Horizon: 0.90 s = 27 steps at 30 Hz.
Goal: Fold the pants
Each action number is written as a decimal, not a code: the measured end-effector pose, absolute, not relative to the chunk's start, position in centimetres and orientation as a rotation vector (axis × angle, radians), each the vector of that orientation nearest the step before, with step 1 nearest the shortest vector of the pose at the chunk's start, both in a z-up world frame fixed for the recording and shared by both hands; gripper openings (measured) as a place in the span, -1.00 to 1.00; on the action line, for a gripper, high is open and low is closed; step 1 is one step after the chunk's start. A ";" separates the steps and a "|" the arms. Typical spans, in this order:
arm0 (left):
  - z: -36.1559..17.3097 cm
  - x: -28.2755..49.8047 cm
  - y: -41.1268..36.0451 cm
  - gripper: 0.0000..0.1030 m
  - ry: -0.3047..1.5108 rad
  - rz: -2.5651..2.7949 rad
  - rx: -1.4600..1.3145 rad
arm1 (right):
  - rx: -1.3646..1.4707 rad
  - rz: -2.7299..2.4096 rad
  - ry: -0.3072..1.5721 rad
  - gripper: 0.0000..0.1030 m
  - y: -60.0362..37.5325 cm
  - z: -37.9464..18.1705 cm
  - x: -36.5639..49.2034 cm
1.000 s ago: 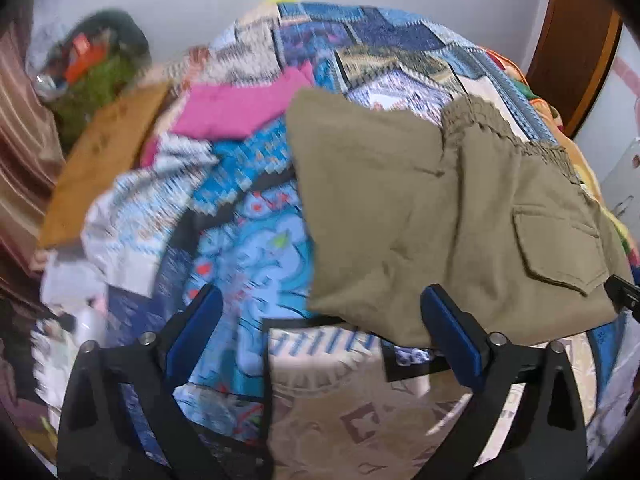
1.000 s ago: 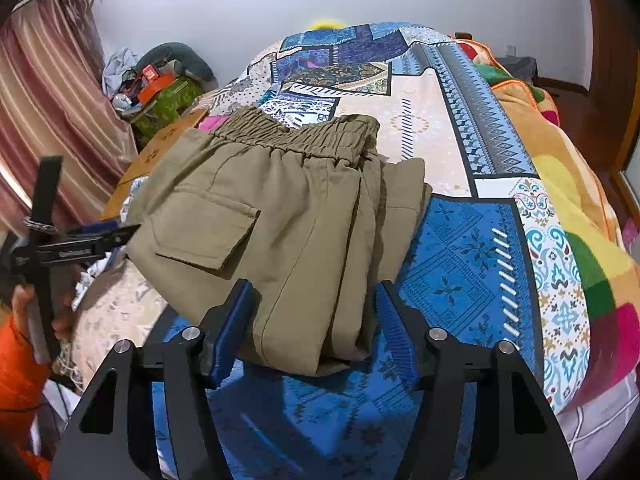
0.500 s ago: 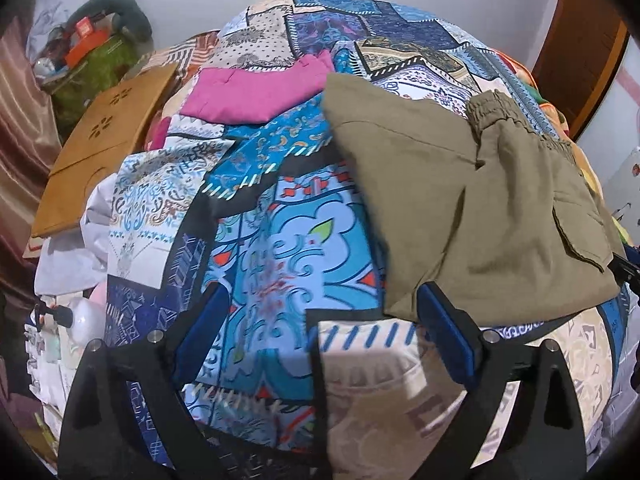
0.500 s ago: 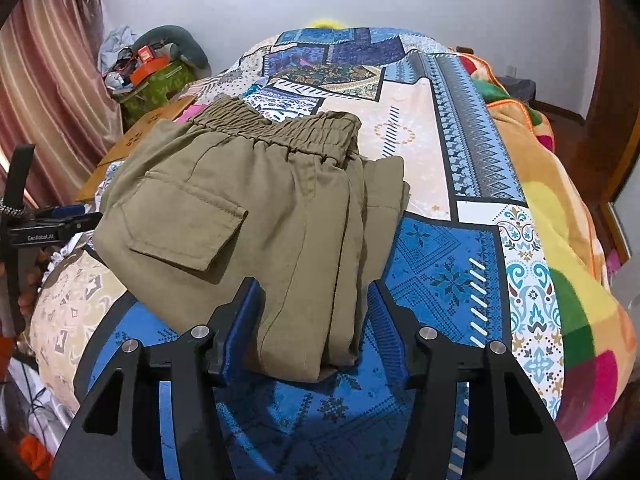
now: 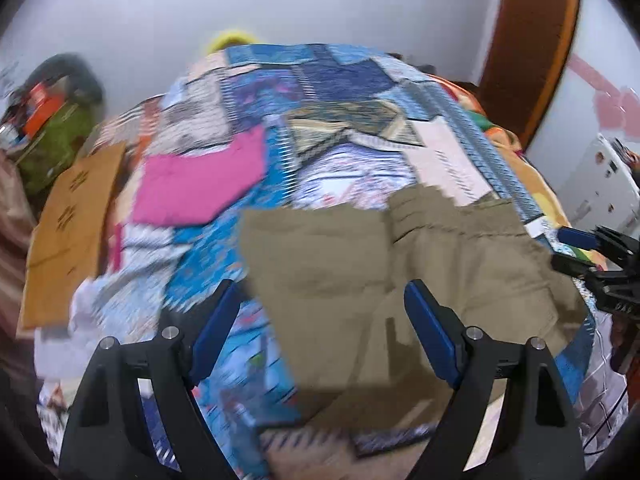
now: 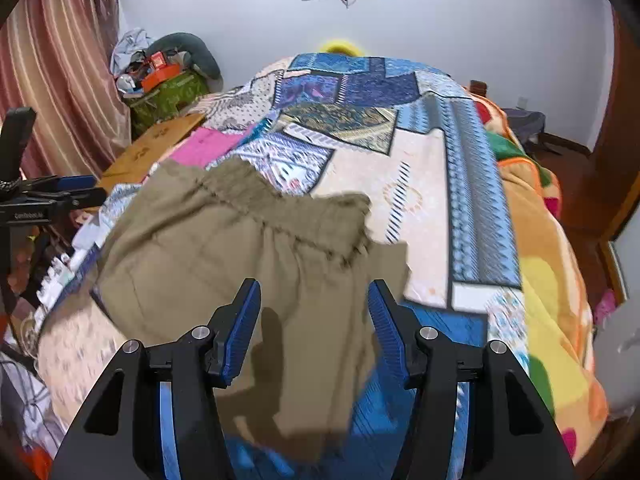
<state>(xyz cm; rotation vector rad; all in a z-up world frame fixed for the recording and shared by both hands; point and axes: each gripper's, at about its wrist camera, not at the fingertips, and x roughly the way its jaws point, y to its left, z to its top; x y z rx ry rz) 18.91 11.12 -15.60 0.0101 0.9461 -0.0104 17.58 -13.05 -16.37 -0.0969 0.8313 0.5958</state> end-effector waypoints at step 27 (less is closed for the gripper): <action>-20.8 18.1 8.2 0.08 0.985 -0.065 0.116 | -0.157 0.670 0.930 -0.14 -12.0 -18.7 15.7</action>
